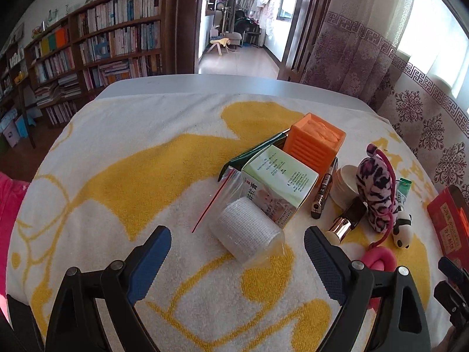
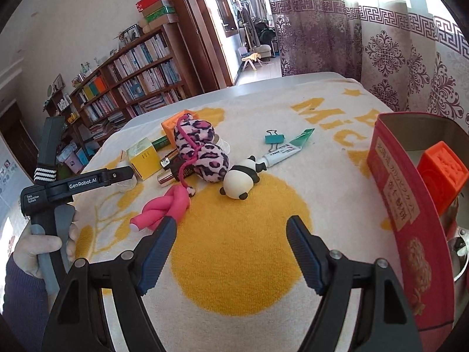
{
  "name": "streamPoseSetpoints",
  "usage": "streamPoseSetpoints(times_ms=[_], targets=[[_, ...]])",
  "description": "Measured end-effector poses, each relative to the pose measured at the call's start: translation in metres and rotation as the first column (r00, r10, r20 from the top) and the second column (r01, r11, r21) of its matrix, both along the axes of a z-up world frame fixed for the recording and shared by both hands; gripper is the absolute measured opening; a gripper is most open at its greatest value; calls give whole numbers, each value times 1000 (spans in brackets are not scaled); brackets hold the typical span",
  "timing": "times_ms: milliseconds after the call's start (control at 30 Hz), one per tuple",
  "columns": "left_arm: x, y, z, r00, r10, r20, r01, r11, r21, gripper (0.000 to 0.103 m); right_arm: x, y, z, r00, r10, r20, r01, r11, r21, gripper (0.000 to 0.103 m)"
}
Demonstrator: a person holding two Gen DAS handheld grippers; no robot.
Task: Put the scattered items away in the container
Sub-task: 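Grasp the bagged white tape roll with the left tool while the right tool nears the pink knot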
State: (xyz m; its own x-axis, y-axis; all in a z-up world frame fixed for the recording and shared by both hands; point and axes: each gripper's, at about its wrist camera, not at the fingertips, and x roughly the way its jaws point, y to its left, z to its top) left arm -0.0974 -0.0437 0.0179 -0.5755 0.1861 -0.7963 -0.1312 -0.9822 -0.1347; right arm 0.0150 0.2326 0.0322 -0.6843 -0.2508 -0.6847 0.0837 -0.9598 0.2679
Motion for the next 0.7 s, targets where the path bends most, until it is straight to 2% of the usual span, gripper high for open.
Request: streamPoseSetpoints(times_ms=[267,300,367,433,467,700], targets=[[-18,7,-18,999,-34,29,35,999,-22,93,-4,6,-11,999,-4,48,5,999,-33,81],[-17,6,-17,999,-41,23,41,999,-14,91,-4,6,-11,999,-1,52,3,999,-34,80],[-16,5,-15,999,-38,13,39,999,-23,67,-5,5,-13,998,4,58,-2,999,-33,80],[-14,3,-14,999,-40,6,40,999,-34,53,-5,5,-13,998,5,62,-3,999,-36,80],[-11,2,-14,999,-44,4,44,999,-32,51,-5,6,-14,998,4,65,-2,999,-39,80],[13,0,1,999,-34,7,34,999,36,50,-7,14,-17,996,-19,83,25,997,-71,81]])
